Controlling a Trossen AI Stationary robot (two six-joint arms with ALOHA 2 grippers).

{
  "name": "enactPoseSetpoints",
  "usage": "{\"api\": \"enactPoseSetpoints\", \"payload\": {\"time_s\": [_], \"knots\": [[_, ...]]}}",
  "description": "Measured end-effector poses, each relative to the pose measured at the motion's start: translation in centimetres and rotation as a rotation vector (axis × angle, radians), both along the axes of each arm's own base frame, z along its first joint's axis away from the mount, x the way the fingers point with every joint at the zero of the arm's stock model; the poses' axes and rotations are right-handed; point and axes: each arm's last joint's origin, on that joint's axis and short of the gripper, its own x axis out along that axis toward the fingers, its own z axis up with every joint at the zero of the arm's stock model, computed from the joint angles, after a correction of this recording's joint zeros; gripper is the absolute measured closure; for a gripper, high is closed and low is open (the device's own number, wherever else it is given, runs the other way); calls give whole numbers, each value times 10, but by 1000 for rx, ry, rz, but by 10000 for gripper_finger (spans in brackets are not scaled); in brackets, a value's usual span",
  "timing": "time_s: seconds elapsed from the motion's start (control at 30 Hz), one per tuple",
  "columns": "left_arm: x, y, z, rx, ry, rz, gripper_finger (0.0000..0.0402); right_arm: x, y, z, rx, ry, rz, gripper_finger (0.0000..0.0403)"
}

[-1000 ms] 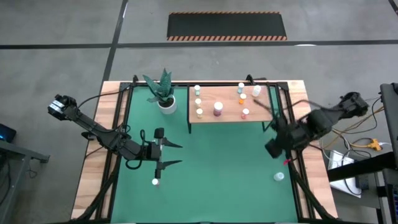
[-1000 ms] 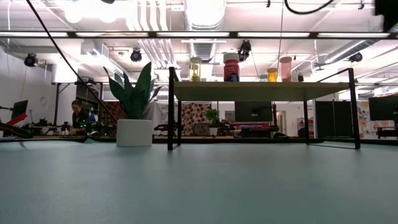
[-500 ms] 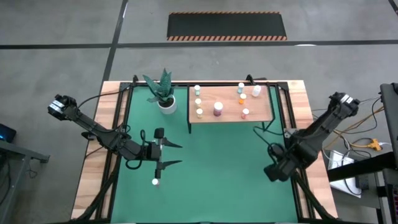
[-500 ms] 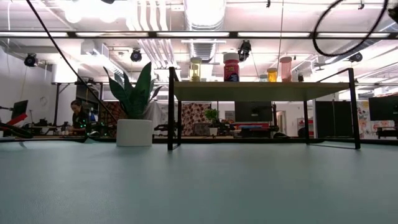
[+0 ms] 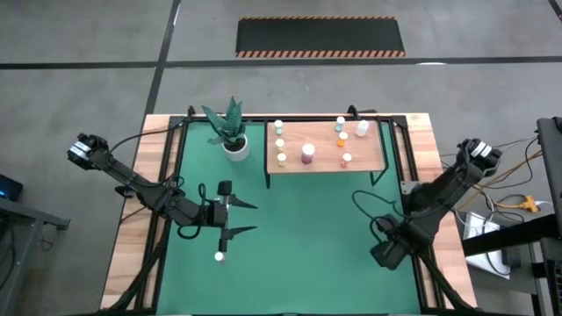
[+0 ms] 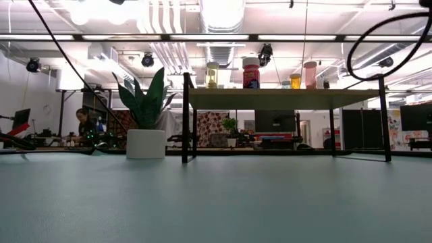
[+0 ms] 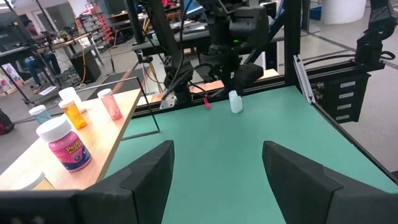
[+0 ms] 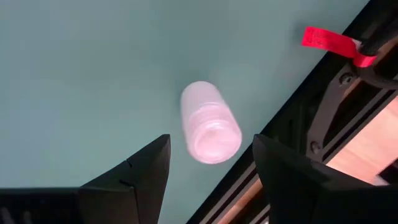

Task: Pick and place medicine bottles onto shelf by color
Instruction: Put the white pill bottle on the shelf

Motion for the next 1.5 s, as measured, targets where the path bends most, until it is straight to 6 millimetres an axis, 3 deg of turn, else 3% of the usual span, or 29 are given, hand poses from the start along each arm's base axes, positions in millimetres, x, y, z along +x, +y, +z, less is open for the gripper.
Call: {"api": "enactPoseSetpoints", "payload": {"time_s": [0.33, 0.57, 0.67, 0.87, 0.97, 1.1, 1.3, 1.5], "knots": [[0, 0, 0, 0, 1, 0, 173, 7, 10, -24, -24, 81, 121, 187], [0, 0, 0, -1, 1, 0, 173, 8, 12, -29, -29, 102, 147, 277], [0, 0, 0, -1, 1, 0, 173, 8, 11, -24, -13, 84, 147, 280], [0, 0, 0, -2, 0, 0, 173, 23, 24, 14, 137, -96, 215, 280], [0, 0, 0, -3, -1, 0, 173, 44, 31, 43, 184, -281, 254, 280], [0, 0, 0, -1, -3, 0, 173, 75, 27, 85, 113, -520, 355, 280], [0, 0, 0, -1, -3, 0, 173, 112, -9, 140, -11, -674, 541, 280], [0, 0, 0, 0, -3, 0, 173, 137, -78, 180, -136, -673, 626, 280]]}}
